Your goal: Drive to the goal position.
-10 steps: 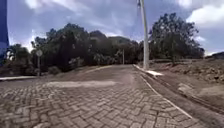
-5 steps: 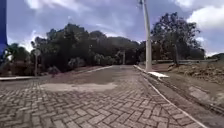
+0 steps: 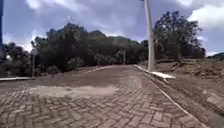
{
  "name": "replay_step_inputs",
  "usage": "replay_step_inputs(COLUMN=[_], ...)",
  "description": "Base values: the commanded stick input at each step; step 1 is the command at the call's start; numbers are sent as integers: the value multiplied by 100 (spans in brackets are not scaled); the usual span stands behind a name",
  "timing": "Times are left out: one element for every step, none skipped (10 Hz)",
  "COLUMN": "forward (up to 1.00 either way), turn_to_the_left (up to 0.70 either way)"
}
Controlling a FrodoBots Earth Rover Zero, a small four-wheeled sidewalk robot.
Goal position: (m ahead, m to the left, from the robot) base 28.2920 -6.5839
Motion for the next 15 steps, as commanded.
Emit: replay_step_inputs(forward=[85, 85, 85, 85, 85, 85, 85, 85, 85, 85, 85, 85, 85, 85, 85], turn_to_the_left=[0, 0, 0, 0, 0, 0, 0, -23, -27, -8, -14, -14, 0, -10, -21])
